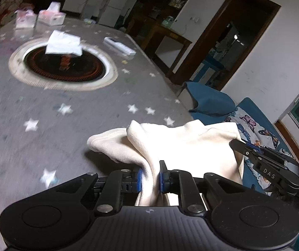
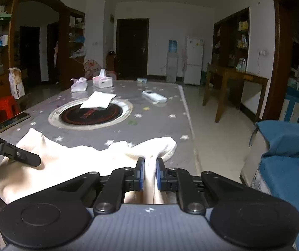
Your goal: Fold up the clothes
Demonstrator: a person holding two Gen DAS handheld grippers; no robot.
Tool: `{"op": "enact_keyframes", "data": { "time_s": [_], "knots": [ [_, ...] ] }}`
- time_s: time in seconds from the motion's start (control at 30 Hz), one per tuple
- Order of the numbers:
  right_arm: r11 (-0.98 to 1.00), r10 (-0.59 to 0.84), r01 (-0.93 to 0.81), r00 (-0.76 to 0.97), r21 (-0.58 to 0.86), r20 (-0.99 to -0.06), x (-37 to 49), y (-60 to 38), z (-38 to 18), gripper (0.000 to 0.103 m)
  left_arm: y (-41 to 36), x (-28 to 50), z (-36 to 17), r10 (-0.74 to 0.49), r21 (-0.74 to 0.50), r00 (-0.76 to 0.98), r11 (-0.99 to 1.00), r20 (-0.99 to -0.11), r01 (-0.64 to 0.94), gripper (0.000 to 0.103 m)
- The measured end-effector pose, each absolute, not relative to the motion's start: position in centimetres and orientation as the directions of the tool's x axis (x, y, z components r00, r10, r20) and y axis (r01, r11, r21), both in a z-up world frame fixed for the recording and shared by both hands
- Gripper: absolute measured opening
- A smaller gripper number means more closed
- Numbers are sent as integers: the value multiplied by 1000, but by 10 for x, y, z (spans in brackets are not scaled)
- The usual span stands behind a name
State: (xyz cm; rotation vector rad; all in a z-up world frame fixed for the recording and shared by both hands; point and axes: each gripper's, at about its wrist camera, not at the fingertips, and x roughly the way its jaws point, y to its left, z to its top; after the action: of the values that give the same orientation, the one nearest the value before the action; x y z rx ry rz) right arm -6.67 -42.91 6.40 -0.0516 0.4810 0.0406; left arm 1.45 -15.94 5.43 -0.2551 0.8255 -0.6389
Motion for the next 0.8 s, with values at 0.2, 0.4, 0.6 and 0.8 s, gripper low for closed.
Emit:
{"op": "enact_keyframes", "data": {
  "time_s": [0.2,0.4,0.6,0.8],
  "knots": [
    [997,-4,-27,902,-67,-432,-58,-440,75,10,-183,32,62,-614,-421,510,787,-602,451,16],
    [996,-27,-13,909,-94,-415,-50,-450,83,10,-196,42,68,-613,-409,509,787,-605,462,15],
    [996,-40,4,906,-85,-421,-46,-456,80,10,-203,47,69,-598,-384,510,796,-618,468,15],
    [996,-48,12,898,-84,-438,-42,-458,71,10,-208,50,62,-585,-372,503,804,-636,465,16]
  ]
}}
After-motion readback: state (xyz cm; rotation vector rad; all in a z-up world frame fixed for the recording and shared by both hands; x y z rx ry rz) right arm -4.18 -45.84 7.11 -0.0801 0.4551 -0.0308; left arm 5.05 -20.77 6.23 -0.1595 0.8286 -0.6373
